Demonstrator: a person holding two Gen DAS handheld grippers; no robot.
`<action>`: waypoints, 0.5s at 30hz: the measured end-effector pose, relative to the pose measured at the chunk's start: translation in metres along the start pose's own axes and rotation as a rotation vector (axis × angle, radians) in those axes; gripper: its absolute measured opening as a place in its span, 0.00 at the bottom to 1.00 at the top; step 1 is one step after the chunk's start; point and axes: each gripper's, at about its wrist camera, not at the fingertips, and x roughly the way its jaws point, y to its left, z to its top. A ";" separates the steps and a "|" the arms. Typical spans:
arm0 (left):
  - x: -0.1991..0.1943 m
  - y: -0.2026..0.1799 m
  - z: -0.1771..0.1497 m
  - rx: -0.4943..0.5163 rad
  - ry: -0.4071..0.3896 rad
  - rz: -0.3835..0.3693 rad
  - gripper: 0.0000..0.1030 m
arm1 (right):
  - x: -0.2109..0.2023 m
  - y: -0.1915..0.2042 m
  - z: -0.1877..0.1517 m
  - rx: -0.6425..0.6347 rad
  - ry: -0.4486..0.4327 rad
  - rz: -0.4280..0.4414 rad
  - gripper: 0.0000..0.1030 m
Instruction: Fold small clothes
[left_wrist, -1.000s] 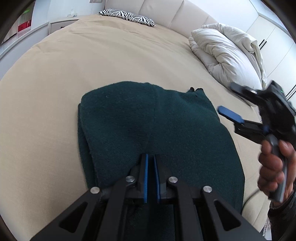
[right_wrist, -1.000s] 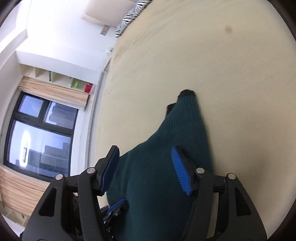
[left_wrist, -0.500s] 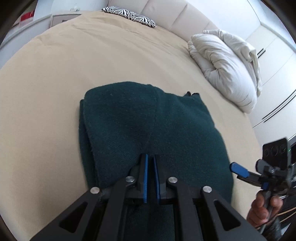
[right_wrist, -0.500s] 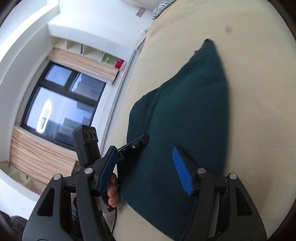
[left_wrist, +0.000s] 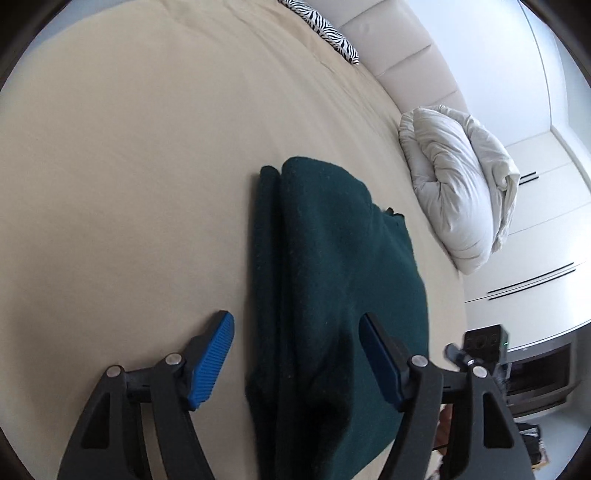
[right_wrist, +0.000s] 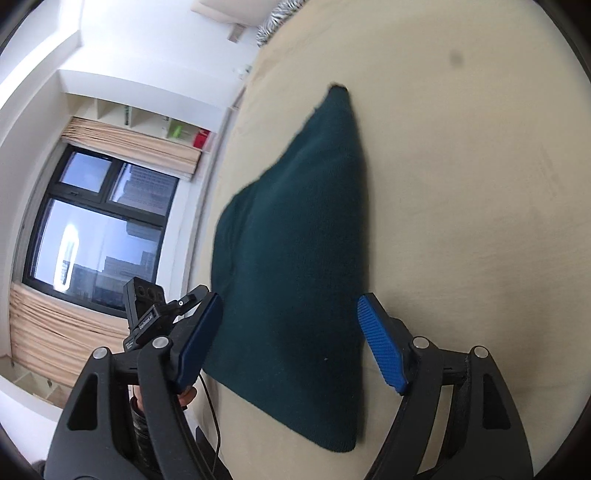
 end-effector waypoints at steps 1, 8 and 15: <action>0.001 0.000 0.001 -0.008 0.007 -0.006 0.70 | 0.004 -0.001 -0.002 0.002 0.017 0.000 0.73; 0.016 -0.005 0.008 -0.012 0.064 0.004 0.62 | 0.027 -0.002 -0.006 -0.001 0.068 0.000 0.73; 0.027 -0.010 0.006 0.028 0.094 0.029 0.29 | 0.027 0.008 -0.011 -0.042 0.077 -0.101 0.58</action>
